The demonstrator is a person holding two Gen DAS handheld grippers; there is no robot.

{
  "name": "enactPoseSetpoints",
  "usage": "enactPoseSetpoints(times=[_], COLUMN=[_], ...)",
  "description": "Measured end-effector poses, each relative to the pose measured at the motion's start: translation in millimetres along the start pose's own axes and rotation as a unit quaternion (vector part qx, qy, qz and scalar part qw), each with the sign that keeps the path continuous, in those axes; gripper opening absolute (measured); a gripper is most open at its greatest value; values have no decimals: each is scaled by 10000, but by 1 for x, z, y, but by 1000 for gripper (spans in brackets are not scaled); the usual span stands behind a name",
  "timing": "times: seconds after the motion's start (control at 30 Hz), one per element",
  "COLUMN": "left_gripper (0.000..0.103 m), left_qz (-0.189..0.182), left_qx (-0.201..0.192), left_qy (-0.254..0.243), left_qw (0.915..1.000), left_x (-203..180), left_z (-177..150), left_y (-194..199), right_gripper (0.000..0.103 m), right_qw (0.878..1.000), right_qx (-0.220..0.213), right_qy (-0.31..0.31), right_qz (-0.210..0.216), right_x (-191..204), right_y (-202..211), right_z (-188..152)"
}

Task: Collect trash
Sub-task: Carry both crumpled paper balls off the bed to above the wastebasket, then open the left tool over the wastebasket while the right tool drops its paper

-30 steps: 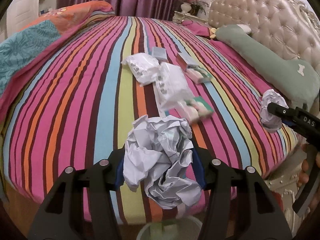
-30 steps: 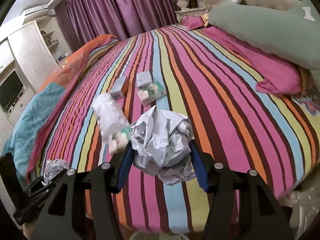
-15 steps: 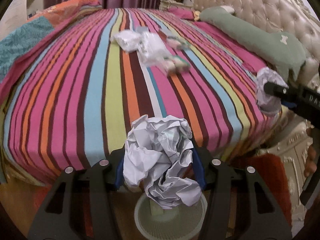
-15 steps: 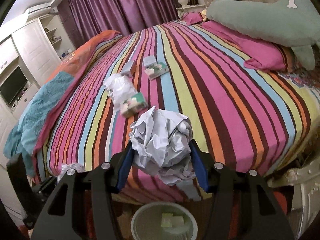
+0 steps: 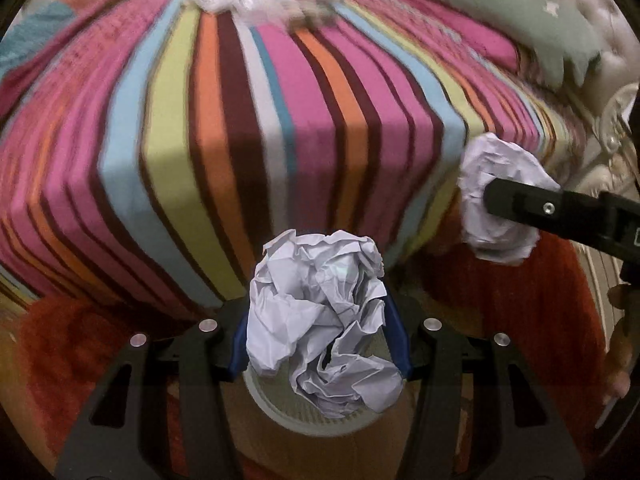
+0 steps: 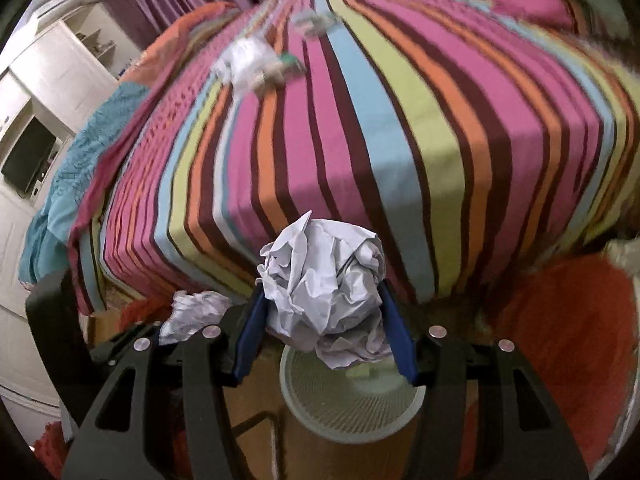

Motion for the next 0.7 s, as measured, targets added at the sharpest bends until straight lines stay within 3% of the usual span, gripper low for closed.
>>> enactPoseSetpoints(times=[0.13,0.37,0.7], left_gripper=[53,53,53], left_qz=[-113,-79,-256], left_qx=[531,1109,2225], left_qy=[7,333,1255], left_qw=[9985,9932,9665], left_x=[-5,6,26], left_z=[-19,-40,-73], left_y=[-21,-43,-88], right_gripper=[53,53,53], right_qw=[9984,9918,9733], right_qx=[442,1095,2071], right_qy=[-342,-631,-940], right_qz=[0,-173,-326], right_x=[-13,-29,-46], right_y=[-18,-46,-89], right_z=[-23,-50,-83])
Point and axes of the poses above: each gripper's, at about its wrist camera, not at the fingertips, and y roughly against the way its jaws point, x to its left, z to its top, the point moved 5 cm from there along -y, roughly the way its jaws point, and after that the axes turned 7 degrees about -x, right-handed, at the moved point
